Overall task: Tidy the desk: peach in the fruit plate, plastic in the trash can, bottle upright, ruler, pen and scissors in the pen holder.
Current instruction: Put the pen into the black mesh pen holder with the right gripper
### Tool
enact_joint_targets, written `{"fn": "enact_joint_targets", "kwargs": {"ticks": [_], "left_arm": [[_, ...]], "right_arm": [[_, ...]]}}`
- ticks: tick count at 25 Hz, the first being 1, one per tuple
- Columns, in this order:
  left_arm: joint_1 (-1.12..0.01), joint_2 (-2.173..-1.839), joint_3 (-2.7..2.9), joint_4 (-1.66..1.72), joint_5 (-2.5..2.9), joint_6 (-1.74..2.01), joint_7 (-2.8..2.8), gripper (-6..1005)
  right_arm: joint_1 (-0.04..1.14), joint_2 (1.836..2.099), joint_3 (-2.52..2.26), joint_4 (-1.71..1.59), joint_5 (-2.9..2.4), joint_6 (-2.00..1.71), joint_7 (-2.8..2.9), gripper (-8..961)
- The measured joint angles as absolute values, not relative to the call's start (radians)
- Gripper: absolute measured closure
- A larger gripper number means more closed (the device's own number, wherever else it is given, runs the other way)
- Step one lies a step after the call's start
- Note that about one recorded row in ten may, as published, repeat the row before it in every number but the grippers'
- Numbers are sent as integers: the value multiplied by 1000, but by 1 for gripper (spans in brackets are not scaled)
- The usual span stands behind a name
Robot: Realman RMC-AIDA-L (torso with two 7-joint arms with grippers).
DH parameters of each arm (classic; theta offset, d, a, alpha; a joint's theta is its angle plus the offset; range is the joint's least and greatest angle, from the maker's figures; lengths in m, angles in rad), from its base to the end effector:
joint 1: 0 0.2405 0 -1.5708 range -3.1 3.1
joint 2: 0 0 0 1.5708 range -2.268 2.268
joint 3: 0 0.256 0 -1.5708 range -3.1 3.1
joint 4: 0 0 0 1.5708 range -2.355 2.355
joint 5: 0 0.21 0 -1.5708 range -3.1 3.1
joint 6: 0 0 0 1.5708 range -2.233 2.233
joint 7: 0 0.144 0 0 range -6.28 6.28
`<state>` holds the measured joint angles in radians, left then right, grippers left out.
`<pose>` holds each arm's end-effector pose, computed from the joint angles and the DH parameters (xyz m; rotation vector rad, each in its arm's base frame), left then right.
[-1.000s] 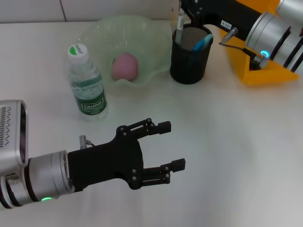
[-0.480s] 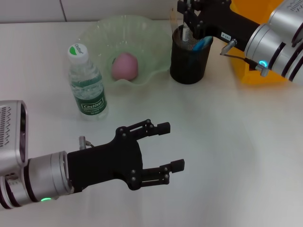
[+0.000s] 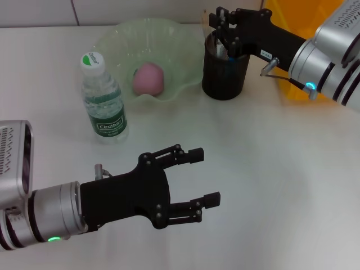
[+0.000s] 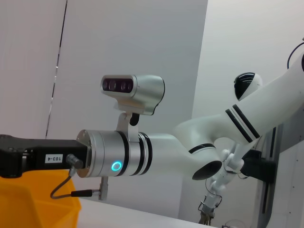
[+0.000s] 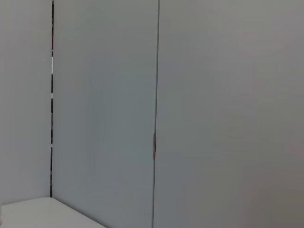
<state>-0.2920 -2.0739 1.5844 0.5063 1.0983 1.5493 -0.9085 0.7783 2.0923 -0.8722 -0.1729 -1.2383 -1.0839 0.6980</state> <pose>-0.2386 0.2376 -0.0717 -2.7501 -0.3137 -1.1739 0.2079 0.4090 -0.0500 -2.2619 0.3318 0.8201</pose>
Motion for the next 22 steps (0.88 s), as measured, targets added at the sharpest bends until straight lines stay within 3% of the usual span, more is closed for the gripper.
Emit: {"fn": "enact_joint_targets", "kwargs": {"ticks": [22], "left_arm": [[-296,-2074,1580,515,1098,1550,-958,195]], "right_arm": [[768,2092,-862,-137,-1218,-1084,625,808]]}}
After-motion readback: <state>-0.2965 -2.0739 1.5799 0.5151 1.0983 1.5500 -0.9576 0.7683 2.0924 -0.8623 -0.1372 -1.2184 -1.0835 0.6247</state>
